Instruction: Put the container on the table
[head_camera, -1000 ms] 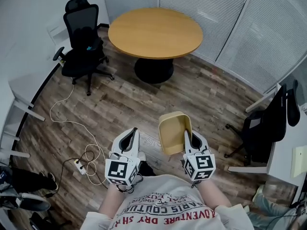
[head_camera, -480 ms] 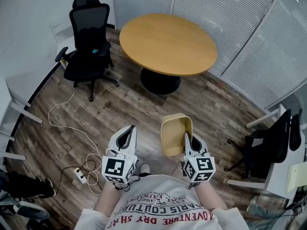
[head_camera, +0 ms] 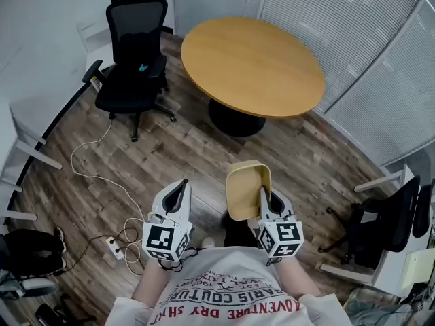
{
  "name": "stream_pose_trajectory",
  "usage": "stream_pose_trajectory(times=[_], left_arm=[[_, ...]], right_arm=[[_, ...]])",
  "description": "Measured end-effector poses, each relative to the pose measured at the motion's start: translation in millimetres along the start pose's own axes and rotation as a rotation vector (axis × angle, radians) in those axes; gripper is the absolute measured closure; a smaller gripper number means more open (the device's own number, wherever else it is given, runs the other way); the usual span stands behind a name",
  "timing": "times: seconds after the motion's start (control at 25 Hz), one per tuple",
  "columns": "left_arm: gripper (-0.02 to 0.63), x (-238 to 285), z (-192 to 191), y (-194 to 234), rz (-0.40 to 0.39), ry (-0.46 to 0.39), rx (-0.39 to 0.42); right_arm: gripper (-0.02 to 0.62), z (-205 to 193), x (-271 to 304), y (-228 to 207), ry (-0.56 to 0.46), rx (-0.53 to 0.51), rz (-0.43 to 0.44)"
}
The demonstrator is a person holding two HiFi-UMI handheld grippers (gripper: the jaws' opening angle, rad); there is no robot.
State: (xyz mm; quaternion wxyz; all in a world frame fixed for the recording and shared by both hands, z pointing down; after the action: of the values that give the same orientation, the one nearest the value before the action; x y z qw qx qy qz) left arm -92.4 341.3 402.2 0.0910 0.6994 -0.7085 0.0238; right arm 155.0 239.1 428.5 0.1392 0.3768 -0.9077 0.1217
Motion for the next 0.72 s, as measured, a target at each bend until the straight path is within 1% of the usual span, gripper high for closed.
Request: stream_pose_trajectory(times=[0.2, 0.4, 0.56, 0.72], left_arm=[[0.609, 47, 10, 8, 0.051, -0.001, 0.017], [0.609, 111, 29, 20, 0.115, 0.001, 0.022], [0.609, 169, 55, 13, 0.14, -0.034, 0.043], [0.609, 229, 68, 2, 0.142, -0.046, 0.042]], right_arm=[[0.584, 19, 56, -33, -0.002, -0.002, 0.054], [0.584, 47, 126, -68, 0.011, -0.003, 0.131], [0.584, 76, 171, -107, 0.001, -0.019, 0.181], [0.584, 101, 207, -153, -0.016, -0.026, 0.189]])
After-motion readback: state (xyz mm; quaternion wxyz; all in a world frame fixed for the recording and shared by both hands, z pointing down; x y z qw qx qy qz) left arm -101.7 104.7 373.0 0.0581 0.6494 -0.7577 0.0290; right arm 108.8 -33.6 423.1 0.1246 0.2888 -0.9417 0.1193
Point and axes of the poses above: the fingertips, and each gripper's own axes: x forward along the fingers, y to its left, z out of its top, the point moved 8 cm from there along -x, backward along the fingers, and after that the axes turned 4 degrees about z, right-handed, at the moved point
